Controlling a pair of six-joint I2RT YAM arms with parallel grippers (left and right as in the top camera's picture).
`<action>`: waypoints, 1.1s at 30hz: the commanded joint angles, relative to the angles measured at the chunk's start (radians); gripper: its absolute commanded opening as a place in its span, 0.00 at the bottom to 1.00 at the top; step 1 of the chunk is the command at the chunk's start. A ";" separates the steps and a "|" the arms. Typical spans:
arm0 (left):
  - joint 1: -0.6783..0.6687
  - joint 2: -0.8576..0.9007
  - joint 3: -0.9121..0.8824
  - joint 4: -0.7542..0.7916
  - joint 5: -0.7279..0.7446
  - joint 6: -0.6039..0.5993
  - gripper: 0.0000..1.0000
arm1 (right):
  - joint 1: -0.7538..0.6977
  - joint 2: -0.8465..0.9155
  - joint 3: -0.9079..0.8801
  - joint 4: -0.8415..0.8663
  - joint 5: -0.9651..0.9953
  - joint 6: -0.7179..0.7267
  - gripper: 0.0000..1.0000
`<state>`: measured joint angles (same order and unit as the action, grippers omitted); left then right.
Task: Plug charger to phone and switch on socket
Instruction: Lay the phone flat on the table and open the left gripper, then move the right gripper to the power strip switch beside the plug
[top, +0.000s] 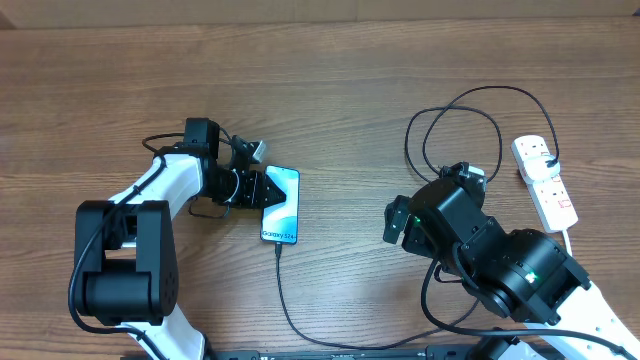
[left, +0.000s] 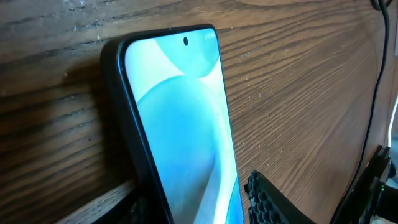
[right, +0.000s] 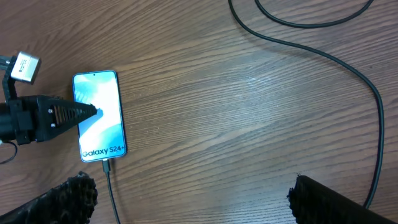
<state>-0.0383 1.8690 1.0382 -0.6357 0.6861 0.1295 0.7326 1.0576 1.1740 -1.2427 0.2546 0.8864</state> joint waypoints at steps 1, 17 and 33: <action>-0.001 0.009 -0.004 -0.008 0.008 0.004 0.40 | -0.003 -0.007 -0.002 0.003 0.014 0.004 1.00; -0.001 0.009 -0.004 -0.019 -0.098 -0.067 0.43 | -0.003 -0.007 -0.002 0.014 0.014 0.004 1.00; 0.018 -0.141 0.218 -0.187 -0.276 -0.175 0.71 | -0.089 0.056 -0.002 -0.107 0.151 0.231 0.18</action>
<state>-0.0303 1.8519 1.1431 -0.7738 0.5179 -0.0238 0.7017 1.1099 1.1725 -1.2697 0.3038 0.9745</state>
